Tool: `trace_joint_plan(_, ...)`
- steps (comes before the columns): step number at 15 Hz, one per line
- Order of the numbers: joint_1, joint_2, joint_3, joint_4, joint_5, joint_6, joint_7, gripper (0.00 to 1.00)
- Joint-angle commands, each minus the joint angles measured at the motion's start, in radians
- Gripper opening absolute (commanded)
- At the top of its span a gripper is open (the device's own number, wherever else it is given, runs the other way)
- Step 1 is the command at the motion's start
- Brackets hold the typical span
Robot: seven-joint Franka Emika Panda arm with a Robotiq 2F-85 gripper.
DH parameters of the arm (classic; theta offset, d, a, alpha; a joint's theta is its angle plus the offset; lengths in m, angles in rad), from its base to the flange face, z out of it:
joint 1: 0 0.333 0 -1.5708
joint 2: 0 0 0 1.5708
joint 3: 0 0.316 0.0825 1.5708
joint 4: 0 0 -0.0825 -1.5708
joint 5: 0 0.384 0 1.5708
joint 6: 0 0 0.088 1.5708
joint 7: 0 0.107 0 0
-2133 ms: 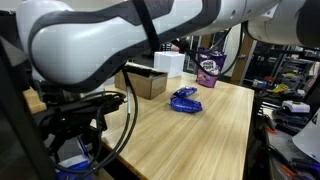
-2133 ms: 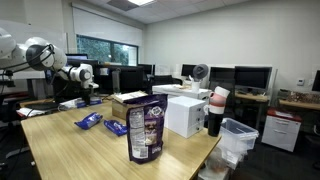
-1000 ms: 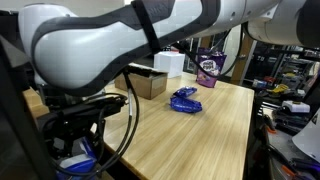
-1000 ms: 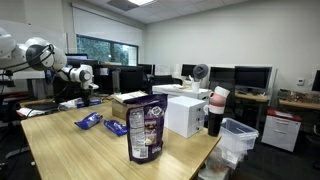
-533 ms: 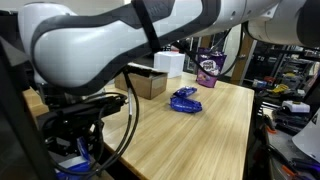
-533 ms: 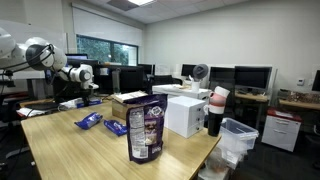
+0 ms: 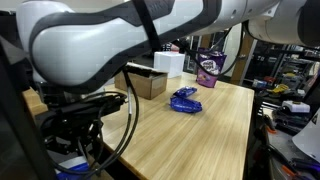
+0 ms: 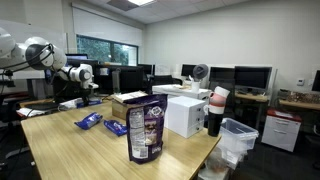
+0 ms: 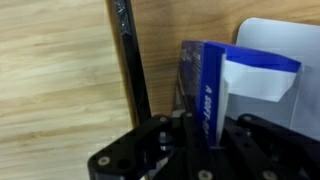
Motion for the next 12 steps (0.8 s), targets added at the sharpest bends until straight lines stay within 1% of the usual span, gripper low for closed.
trace_joint_plan(1,0.015,-0.016,-0.003,-0.043,0.000,0.012,0.025,0.07)
trace_joint_plan(12,0.039,-0.041,-0.018,-0.040,-0.006,-0.008,0.028,0.06)
